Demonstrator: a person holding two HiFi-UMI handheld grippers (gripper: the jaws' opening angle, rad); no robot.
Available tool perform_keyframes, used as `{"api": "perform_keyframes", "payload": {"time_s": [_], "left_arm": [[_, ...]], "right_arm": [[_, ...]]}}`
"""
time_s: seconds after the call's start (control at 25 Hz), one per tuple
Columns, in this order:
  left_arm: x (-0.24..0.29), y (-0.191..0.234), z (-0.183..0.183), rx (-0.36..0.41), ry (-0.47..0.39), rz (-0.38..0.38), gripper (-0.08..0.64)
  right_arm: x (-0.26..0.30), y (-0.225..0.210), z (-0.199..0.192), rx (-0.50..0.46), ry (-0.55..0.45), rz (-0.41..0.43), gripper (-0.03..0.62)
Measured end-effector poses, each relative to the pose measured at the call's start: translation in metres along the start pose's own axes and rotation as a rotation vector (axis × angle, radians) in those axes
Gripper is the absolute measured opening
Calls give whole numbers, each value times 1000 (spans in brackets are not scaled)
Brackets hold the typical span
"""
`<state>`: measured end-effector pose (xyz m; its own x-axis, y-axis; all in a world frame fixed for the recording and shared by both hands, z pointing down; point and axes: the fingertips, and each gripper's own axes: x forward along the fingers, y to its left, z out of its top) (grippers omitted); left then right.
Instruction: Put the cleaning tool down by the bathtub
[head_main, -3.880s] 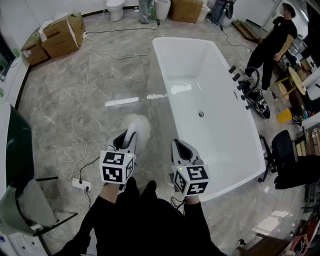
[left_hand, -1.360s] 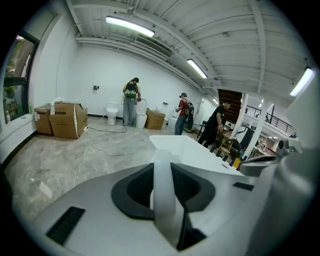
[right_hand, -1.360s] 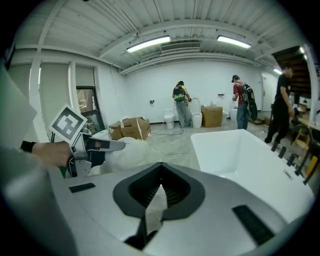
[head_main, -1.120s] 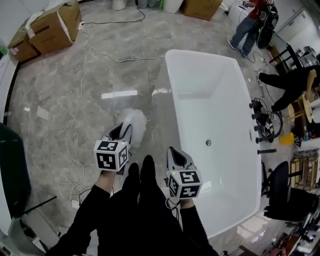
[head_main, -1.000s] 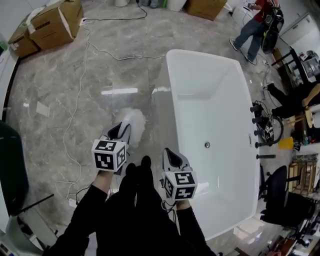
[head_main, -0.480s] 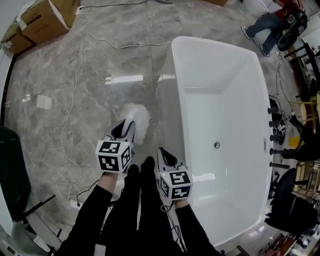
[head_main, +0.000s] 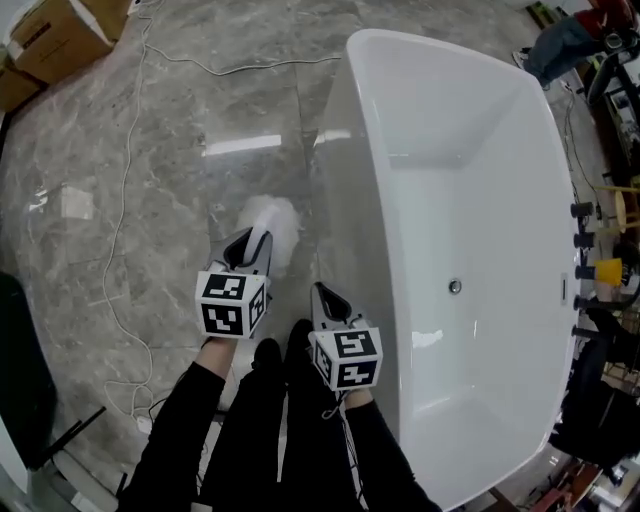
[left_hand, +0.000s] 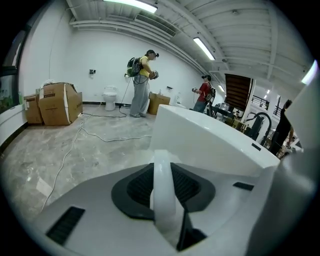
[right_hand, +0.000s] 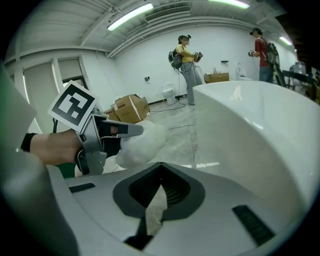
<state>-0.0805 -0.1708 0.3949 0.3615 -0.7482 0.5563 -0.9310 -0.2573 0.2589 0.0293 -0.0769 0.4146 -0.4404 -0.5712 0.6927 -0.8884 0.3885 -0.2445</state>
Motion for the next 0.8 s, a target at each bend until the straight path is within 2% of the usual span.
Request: {"api": "perform_keyframes", "payload": {"time_s": [0.24, 0.4, 0.8], "left_arm": [[53, 25, -47, 5, -11, -1, 100], [84, 37, -77, 4, -17, 5, 100], [152, 63, -131, -10, -17, 12, 100]], "right_arm": [[65, -25, -22, 1, -26, 1, 0], [100, -43, -31, 8, -39, 38, 0], [171, -72, -61, -54, -8, 52, 0]]}}
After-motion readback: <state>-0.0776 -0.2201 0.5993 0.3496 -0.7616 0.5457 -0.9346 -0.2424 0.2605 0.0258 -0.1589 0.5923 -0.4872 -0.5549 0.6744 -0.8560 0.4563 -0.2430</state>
